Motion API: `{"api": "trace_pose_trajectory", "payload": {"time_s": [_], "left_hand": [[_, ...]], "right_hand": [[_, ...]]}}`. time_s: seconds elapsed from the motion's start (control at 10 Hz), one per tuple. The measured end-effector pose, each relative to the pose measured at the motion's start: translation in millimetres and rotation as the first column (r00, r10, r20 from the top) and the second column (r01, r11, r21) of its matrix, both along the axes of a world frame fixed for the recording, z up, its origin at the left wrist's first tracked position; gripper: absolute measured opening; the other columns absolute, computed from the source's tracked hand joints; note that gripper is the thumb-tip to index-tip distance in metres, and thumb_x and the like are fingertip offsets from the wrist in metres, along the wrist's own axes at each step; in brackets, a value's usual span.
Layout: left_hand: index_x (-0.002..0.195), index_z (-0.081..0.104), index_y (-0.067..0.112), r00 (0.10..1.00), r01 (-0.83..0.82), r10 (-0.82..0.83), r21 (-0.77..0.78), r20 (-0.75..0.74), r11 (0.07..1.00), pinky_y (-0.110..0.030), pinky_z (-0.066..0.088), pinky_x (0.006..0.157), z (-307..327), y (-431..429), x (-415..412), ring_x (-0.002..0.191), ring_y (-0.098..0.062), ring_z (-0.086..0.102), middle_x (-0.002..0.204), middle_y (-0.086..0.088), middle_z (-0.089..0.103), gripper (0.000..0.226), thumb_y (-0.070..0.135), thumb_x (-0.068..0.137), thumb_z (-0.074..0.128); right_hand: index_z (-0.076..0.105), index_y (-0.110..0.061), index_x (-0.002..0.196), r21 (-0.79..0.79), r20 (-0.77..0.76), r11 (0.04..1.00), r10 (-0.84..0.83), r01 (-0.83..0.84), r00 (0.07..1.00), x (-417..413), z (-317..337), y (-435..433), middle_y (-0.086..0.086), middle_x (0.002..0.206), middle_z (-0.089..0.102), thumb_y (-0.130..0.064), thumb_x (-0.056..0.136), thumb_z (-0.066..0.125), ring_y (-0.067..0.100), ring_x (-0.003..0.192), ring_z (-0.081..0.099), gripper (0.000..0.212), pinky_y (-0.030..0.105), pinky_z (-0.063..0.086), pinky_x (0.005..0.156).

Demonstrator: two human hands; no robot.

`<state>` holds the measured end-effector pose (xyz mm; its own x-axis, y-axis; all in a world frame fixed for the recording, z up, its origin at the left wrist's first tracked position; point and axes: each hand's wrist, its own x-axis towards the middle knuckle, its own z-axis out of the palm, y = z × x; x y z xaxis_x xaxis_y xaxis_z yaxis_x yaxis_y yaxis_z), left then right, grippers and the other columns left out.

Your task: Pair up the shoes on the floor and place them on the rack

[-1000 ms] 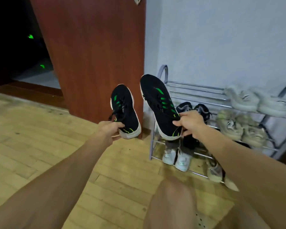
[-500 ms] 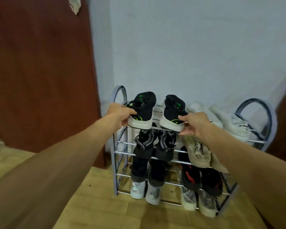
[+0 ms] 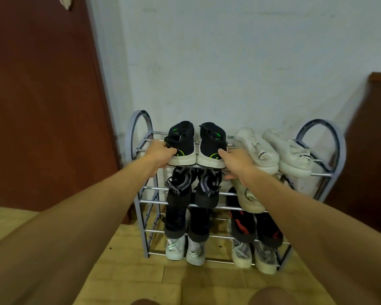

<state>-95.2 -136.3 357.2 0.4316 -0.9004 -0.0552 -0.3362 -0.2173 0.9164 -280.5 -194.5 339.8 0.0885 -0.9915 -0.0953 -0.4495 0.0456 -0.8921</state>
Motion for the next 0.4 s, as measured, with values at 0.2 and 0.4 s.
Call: {"api": "trace_pose_trajectory", "payload": {"time_s": [0.2,0.4], "left_hand": [[0.137,0.048,0.008,0.989,0.115,-0.112,-0.025,0.100,0.993,-0.035,0.048,0.098,21,56,-42,0.115,-0.022,0.054,0.134,-0.008,0.053,0.059,0.028,0.086,0.068],[0.124,0.061,0.017,0.936,0.325,-0.309,-0.076,0.170,0.943,-0.037,0.050,0.097,51,81,-76,0.111,-0.020,0.059,0.120,-0.004,0.062,0.037,0.026,0.088,0.065]], "right_hand": [[0.063,0.007,0.112,-0.133,-0.112,0.989,0.043,-0.057,0.993,-36,19,65,0.022,0.119,0.066,-0.013,0.091,0.057,0.030,0.093,0.064,0.030,0.051,0.052,0.093],[0.062,-0.007,0.123,-0.164,-0.020,0.986,-0.011,0.008,1.000,-101,45,86,0.008,0.115,0.065,-0.011,0.088,0.062,0.025,0.100,0.063,0.036,0.045,0.056,0.090]]}}
